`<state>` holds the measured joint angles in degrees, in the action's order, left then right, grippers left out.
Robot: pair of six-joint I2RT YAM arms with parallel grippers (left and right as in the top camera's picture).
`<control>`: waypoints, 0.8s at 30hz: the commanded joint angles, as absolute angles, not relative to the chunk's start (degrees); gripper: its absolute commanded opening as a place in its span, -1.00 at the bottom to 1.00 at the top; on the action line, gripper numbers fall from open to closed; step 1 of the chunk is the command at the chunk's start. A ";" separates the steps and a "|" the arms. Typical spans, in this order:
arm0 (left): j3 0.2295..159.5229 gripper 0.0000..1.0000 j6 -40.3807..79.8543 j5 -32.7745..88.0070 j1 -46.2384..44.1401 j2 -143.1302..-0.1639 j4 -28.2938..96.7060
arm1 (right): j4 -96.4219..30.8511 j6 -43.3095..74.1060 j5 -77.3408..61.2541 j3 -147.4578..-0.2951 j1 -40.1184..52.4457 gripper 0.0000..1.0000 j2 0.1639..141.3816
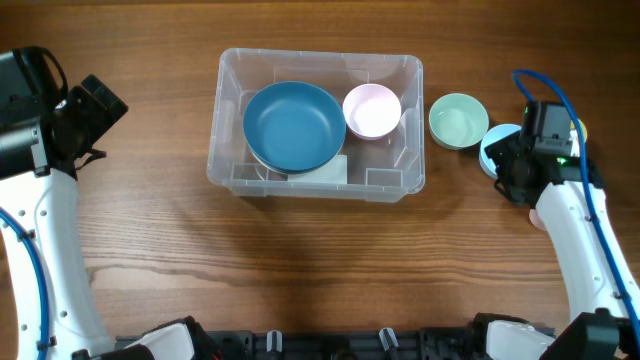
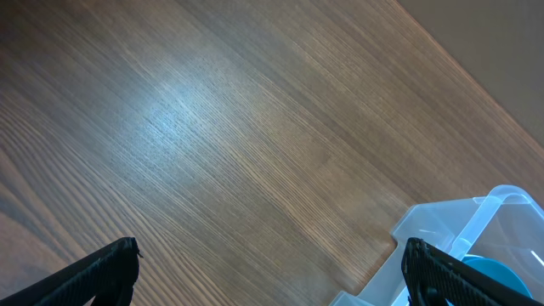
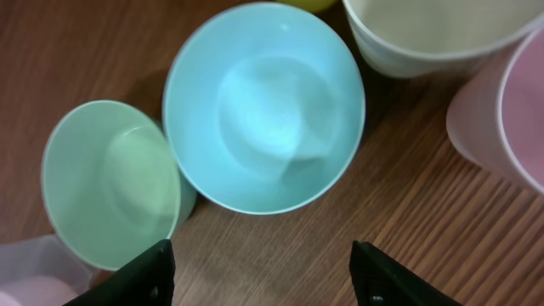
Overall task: Pack container
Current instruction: 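Open the right gripper and move it to the light blue bowl, then grasp the light blue bowl rim with the right gripper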
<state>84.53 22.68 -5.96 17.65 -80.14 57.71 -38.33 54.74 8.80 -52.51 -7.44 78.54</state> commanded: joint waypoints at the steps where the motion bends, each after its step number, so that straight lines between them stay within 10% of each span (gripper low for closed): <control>1: 85.25 1.00 23.18 -5.89 17.91 -79.66 57.74 | -36.34 60.20 10.76 -49.76 -7.60 0.35 78.65; 24: 85.25 0.99 23.18 -5.89 17.91 -79.66 57.74 | -26.87 59.05 16.29 -44.16 -12.43 0.57 81.80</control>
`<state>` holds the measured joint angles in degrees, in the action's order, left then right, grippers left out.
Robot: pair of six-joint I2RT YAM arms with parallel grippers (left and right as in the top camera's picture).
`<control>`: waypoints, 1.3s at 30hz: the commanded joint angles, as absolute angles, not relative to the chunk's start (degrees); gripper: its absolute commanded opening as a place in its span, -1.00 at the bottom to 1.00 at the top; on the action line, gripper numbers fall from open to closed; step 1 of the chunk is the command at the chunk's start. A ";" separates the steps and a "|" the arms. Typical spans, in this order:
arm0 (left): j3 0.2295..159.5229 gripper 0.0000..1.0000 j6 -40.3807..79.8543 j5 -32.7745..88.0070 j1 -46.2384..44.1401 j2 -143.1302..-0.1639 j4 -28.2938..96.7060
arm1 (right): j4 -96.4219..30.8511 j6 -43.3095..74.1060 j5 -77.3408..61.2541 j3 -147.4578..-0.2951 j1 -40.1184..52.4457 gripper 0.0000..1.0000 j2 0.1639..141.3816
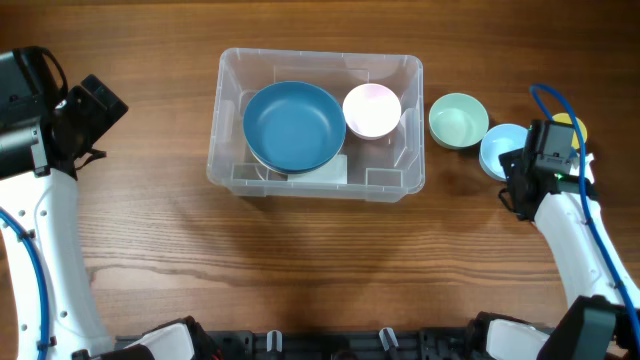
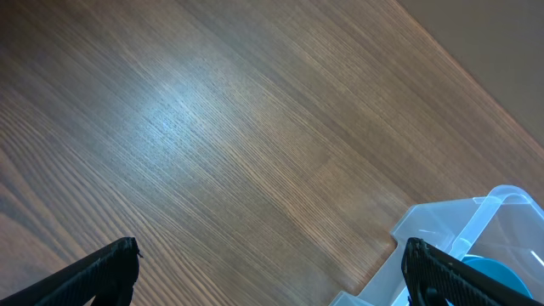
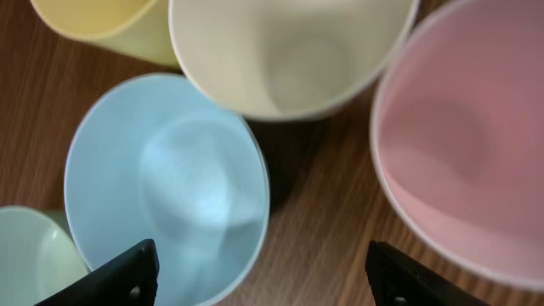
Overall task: Pack container
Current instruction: 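Grasp the light blue bowl rim with the right gripper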
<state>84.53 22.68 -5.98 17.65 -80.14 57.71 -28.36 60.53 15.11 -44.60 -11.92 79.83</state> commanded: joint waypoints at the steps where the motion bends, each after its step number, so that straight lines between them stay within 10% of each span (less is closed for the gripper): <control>1: 85.25 1.00 23.20 -5.89 17.91 -79.66 57.74 | -25.80 58.33 16.01 -44.16 -12.40 0.58 82.21; 23: 85.25 1.00 23.18 -5.89 17.91 -79.66 57.74 | -18.31 56.23 12.56 -44.16 -12.40 0.55 90.98; 39: 85.25 1.00 23.18 -5.89 17.91 -79.66 57.74 | -18.02 53.98 11.46 -44.16 -12.40 -0.01 90.98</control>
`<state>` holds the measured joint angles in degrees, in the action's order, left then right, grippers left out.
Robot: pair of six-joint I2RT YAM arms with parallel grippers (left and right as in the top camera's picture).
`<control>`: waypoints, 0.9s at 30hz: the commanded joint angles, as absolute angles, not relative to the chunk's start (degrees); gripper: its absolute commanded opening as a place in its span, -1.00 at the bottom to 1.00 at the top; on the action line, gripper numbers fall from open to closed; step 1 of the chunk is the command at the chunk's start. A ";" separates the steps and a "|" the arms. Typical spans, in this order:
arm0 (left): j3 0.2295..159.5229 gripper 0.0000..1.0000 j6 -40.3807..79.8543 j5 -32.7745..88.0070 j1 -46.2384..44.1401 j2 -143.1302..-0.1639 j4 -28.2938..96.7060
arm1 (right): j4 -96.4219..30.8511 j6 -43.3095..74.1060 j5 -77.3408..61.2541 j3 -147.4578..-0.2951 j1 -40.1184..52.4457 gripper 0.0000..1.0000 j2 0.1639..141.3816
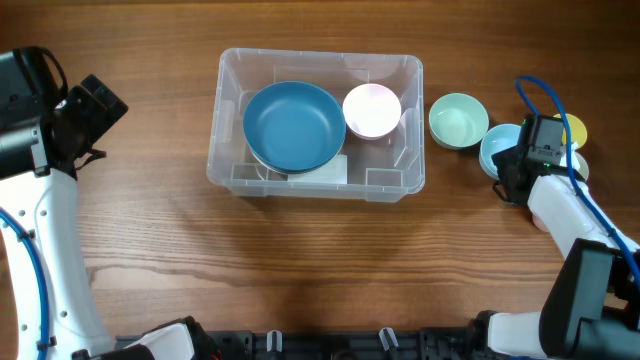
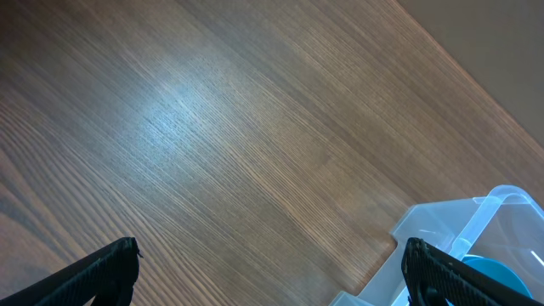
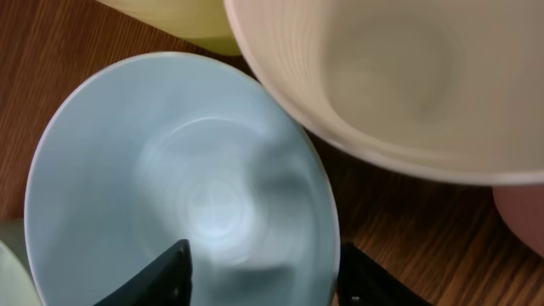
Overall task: Pack container
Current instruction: 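Grasp the light blue bowl rim with the right gripper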
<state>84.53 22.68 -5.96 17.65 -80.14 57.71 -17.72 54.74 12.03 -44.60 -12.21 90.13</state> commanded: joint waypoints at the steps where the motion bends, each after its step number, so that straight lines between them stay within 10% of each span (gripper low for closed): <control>1: 85.25 1.00 23.20 -5.89 17.91 -79.66 57.74 | -18.24 53.98 11.46 -44.16 -12.40 -0.05 90.98; 27: 85.25 1.00 23.18 -5.87 17.91 -79.66 57.74 | -24.12 54.00 11.51 -44.18 -12.40 -0.77 90.89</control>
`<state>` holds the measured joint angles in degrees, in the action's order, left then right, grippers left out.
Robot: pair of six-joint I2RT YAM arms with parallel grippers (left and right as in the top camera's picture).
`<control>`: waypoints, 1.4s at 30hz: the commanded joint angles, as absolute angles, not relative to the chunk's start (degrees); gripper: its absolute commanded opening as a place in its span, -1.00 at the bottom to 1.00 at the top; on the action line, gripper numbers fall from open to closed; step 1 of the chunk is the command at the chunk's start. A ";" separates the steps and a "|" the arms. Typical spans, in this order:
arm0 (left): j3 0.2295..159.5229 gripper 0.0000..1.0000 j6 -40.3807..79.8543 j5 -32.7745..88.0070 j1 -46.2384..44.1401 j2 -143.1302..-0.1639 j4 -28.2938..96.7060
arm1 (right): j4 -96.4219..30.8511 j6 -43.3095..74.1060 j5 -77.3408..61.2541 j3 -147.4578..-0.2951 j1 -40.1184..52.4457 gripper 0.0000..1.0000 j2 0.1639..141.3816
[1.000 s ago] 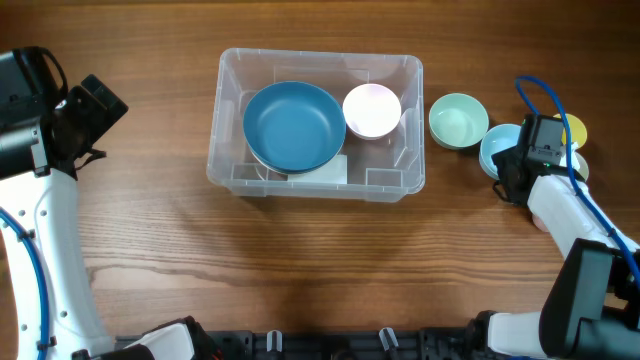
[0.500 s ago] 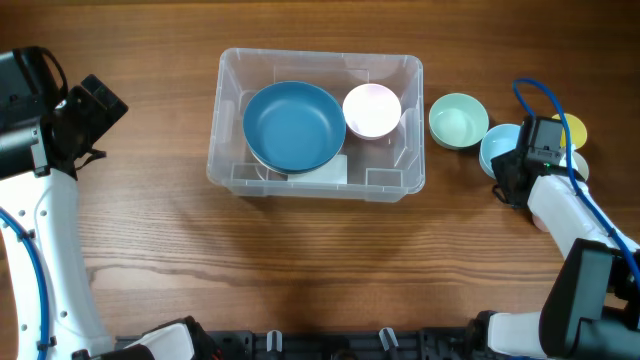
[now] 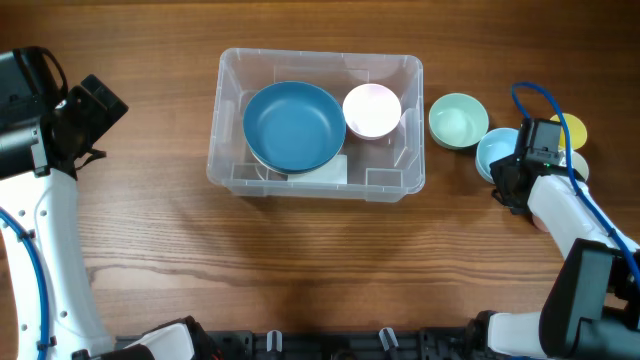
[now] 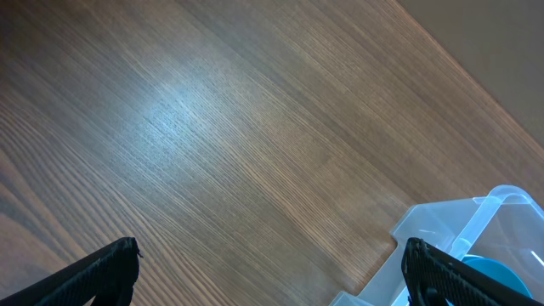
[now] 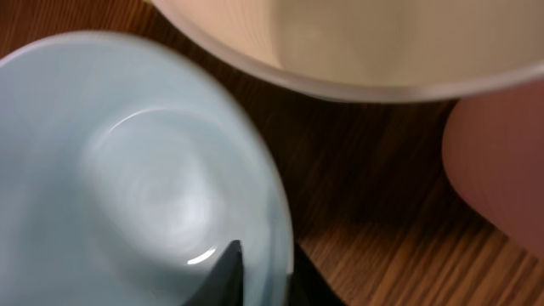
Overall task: Pack container
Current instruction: 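Grasp the light blue bowl rim with the right gripper, then carry the light blue bowl into the pink bowl and release it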
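A clear plastic container holds a dark blue bowl and a pink bowl. To its right stand a green bowl and a light blue bowl. My right gripper is at the light blue bowl. The right gripper is shut on its right rim, one finger inside and one outside. My left gripper is open over bare wood at the far left, with the container's corner beside one finger.
A cream cup and a pink cup crowd close to the light blue bowl. A yellow cup shows just beyond my right gripper. The wooden table runs wide in front of the container.
My right gripper's fingers stood wide apart around the light blue bowl. They are now shut on its right rim, closer to it. The left arm has not moved.
My right gripper was open above the light blue and green bowls. Then it was further right, over the bowl and the cups, still open. Then it sat low over the light blue bowl, and now it grips its rim. The left arm stayed still.
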<state>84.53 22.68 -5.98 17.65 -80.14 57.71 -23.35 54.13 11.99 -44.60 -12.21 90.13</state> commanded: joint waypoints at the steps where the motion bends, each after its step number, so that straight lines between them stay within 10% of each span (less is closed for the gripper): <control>1: 85.25 0.99 23.20 -5.89 17.91 -79.66 57.74 | -24.40 53.98 11.51 -44.18 -12.40 -0.78 90.87; 42: 85.25 1.00 23.18 -5.89 17.91 -79.66 57.74 | -36.16 14.96 -8.60 -49.67 -12.38 -0.91 49.36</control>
